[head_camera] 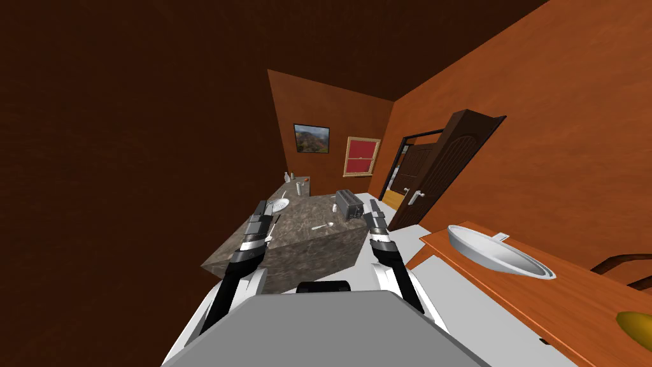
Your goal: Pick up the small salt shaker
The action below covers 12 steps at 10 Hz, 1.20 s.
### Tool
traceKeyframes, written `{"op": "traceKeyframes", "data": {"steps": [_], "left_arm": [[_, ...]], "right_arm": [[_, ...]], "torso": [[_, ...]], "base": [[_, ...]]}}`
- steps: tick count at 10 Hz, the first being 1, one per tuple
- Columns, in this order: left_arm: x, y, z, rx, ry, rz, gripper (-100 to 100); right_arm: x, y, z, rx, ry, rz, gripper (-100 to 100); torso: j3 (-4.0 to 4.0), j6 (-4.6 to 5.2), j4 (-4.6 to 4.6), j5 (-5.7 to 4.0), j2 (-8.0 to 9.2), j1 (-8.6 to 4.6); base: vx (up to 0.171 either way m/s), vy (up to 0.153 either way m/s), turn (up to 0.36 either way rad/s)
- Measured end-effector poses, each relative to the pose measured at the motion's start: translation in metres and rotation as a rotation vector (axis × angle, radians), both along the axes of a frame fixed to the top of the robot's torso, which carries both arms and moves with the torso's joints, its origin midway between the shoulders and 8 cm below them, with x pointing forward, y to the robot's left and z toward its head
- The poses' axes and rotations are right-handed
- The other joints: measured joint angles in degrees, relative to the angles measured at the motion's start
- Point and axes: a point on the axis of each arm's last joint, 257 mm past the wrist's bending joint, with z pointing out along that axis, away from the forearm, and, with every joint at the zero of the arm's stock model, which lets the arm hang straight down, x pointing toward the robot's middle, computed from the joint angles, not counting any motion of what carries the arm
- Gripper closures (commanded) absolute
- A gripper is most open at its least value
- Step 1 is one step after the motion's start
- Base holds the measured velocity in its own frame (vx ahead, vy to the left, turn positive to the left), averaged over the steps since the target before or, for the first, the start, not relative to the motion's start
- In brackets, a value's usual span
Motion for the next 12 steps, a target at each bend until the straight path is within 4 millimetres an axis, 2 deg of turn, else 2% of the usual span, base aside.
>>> {"op": "traceKeyframes", "data": {"steps": [5,12], "left_arm": [[0.0,0.0,0.0,0.0,0.0,0.0,0],[0.0,0.0,0.0,0.0,0.0,0.0,0]], "right_arm": [[0.008,0.004,-0.017,-0.12,0.053,0.023,-100],[0.025,-0.001,-0.065,-0.338,0.188,0.039,-100]], "torso": [[0.08,-0.01,0.03,-0.02,0.14,-0.07],[0.06,-0.01,0.02,0.0,0.1,-0.01]], "base": [[-0.036,-0.013,0.095],[-0.044,-0.002,0.154]]}}
